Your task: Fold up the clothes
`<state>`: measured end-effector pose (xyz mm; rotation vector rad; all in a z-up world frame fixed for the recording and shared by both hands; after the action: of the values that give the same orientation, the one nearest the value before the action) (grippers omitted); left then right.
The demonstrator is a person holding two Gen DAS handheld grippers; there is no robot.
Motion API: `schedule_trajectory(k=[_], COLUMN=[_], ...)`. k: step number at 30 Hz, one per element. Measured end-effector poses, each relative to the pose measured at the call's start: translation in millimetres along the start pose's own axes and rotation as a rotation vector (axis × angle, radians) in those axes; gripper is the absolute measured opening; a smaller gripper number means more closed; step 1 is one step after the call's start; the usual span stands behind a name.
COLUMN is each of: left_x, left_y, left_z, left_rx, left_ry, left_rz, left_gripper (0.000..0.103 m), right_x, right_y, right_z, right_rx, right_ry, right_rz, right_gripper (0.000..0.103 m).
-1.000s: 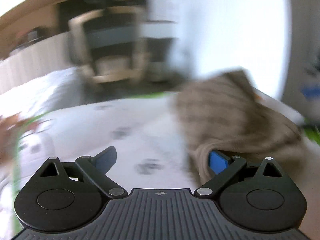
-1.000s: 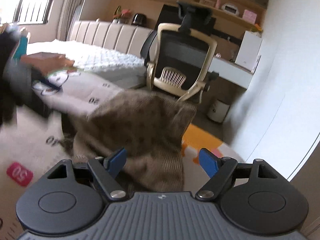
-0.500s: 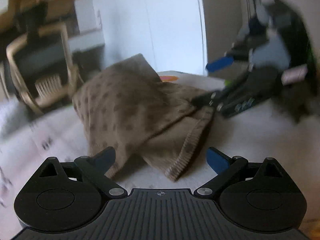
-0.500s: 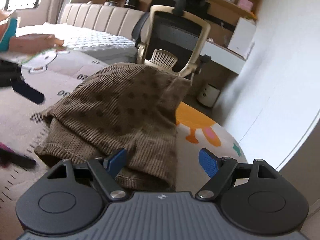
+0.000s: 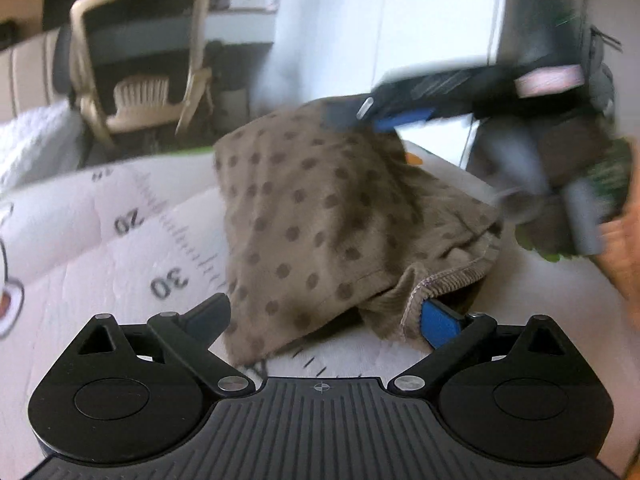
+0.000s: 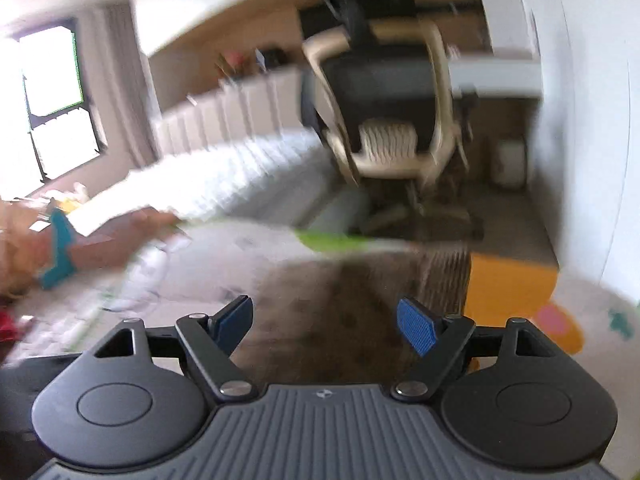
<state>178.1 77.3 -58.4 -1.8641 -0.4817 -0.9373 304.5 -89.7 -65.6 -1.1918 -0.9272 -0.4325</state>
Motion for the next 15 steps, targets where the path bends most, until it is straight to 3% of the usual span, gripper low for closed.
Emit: schedule_trajectory(k=[2, 4, 6, 9, 12, 15], left_x=[-2, -5, -6, 4, 24, 49], left_y=[-2, -7, -11, -15, -16, -15], left_z=[5, 10, 14, 21, 28, 34], left_rx=[-0.003, -0.001, -0.001, -0.023, -0.078, -0.097], left_ry=[-0.024, -0.040, -0.055, -0.107, -0.179, -0.198], left_rz=[0.004, 0.008, 0.009, -0.027, -0.083, -0.133], left_gripper=[0.101, 0.101, 0.102, 0.102, 0.102, 0.102], right_x=[-8, -10, -12, -19, -41, -53], right_y=[26, 30, 22, 1, -7, -13], right_z=[-16, -34, -43, -46, -47, -53], right_rx=[-0.001, 0.027, 0.008, -0.100, -0.259, -0.253], right_ry=[0.090, 0.192, 0.201, 0.076, -0.127, -0.116], right_rz=[0.041, 0.052, 0.043, -0.011, -0.032, -0.029], right_gripper=[0.088, 0.089, 0.089, 0.089, 0.089, 0.089])
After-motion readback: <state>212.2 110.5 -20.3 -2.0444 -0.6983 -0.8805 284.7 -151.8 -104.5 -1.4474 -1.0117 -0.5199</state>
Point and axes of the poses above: each gripper's, at about its wrist camera, not at the fingertips, and y roughly the way its jaws point, z to its left, x to its top, the point moved 7 cm from there along y, roughly the way its jaws point, and after that the axes turned 15 degrees about -x, right-handed, at the moved point
